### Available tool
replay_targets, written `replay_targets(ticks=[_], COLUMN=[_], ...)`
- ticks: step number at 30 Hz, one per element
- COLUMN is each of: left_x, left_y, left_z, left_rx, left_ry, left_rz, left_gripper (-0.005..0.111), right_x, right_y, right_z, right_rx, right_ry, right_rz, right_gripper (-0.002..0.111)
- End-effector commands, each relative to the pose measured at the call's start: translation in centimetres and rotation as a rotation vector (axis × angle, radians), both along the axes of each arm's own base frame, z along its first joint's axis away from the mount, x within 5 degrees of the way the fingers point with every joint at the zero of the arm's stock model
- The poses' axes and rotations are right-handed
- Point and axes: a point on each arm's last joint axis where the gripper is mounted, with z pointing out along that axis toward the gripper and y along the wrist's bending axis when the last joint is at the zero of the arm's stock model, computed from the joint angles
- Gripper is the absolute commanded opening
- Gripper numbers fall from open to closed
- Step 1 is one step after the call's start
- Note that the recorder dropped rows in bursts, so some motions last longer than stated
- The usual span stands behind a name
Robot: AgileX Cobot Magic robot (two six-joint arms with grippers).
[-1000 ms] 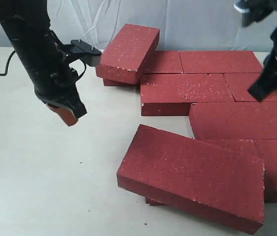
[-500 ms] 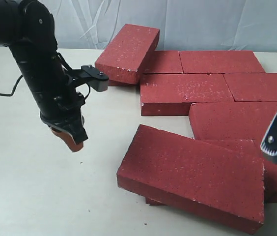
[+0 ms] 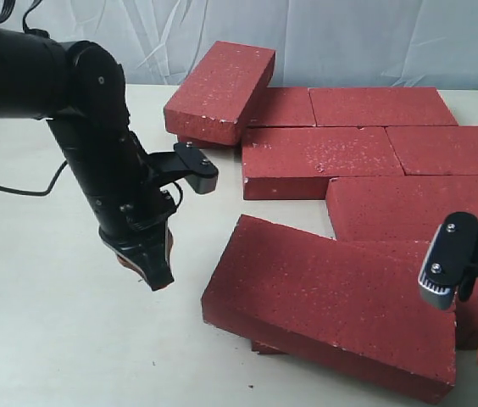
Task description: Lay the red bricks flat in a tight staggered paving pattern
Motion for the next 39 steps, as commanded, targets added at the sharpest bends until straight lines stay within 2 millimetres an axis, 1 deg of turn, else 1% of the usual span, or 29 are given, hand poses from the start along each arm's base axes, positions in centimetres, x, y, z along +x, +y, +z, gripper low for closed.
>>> replay_targets(ticks=[1, 3, 8, 12, 17, 21, 23, 26, 27, 28, 29, 30, 31, 32, 33, 34, 35, 37, 39], left_x=[0.2, 0.5, 1.1, 1.0, 0.4, 0.3, 0.3, 0.4, 0.5, 0.8, 0.9, 1.0, 1.0, 1.3, 1.5, 2.0, 2.3, 3.4, 4.3], left_y=[-0.7, -0.9, -1.6, -2.0, -2.8, -3.0, -2.8, -2.5, -2.3, -1.8, -1.6, -1.0, -0.8, 0.0, 0.3, 1.2, 1.6, 3.6, 5.5], left_z=[-1.1, -1.5, -1.5, -1.4, -0.8, -0.7, -0.6, 0.3, 0.8, 1.7, 2.1, 2.9, 3.1, 3.8, 3.9, 4.3, 4.3, 4.4, 4.2], left_rx=[-0.031, -0.046, -0.112, -0.150, -0.266, -0.288, -0.270, -0.222, -0.198, -0.153, -0.144, -0.130, -0.132, -0.140, -0.141, -0.142, -0.139, -0.115, -0.091], left_ry=[0.002, -0.009, -0.053, -0.038, 0.014, 0.025, 0.020, 0.023, 0.007, -0.054, -0.081, -0.123, -0.130, -0.145, -0.149, -0.159, -0.163, -0.168, -0.178], left_rz=[-0.007, 0.000, 0.056, 0.061, 0.009, 0.016, -0.011, -0.028, -0.017, 0.006, 0.008, 0.013, 0.015, 0.042, 0.065, 0.101, 0.112, 0.194, 0.249], left_gripper=[0.000, 0.000, 0.000, 0.000, 0.000, 0.000, 0.000, 0.000, 0.000, 0.000, 0.000, 0.000, 0.000, 0.000, 0.000, 0.000, 0.000, 0.000, 0.000], right_x=[1.1, 1.4, 1.6, 1.9, 2.3, 2.8, 3.2, 4.0, 4.3, 4.9, 5.2, 5.9, 6.3, 7.0, 7.3, 7.9, 8.2, 9.8, 11.5], right_y=[0.7, 0.9, 1.0, 1.1, 1.5, 1.7, 2.0, 2.6, 2.9, 3.6, 3.9, 4.4, 4.7, 5.2, 5.5, 6.5, 7.2, 9.5, 11.2], right_z=[-1.2, -1.4, -1.7, -1.6, -1.5, -0.8, -0.1, 1.4, 2.1, 3.5, 4.0, 5.0, 5.4, 5.9, 5.9, 5.7, 5.5, 4.7, 3.9], right_rx=[0.041, 0.053, 0.059, 0.073, 0.108, 0.121, 0.138, 0.187, 0.211, 0.274, 0.299, 0.348, 0.366, 0.396, 0.400, 0.403, 0.403, 0.411, 0.412], right_ry=[-0.003, -0.012, -0.006, -0.043, -0.080, -0.096, -0.111, -0.130, -0.140, -0.161, -0.169, -0.194, -0.202, -0.204, -0.206, -0.213, -0.213, -0.235, -0.232], right_rz=[0.013, 0.011, 0.006, 0.000, -0.021, -0.023, -0.027, -0.044, -0.053, -0.073, -0.084, -0.098, -0.104, -0.116, -0.110, -0.086, -0.071, -0.035, -0.020], right_gripper=[-0.001, -0.001, -0.001, -0.001, -0.001, -0.001, -0.001, -0.001, -0.001, -0.001, -0.001, -0.001, -0.001, -0.001, -0.001, -0.001, -0.001, -0.001, -0.001])
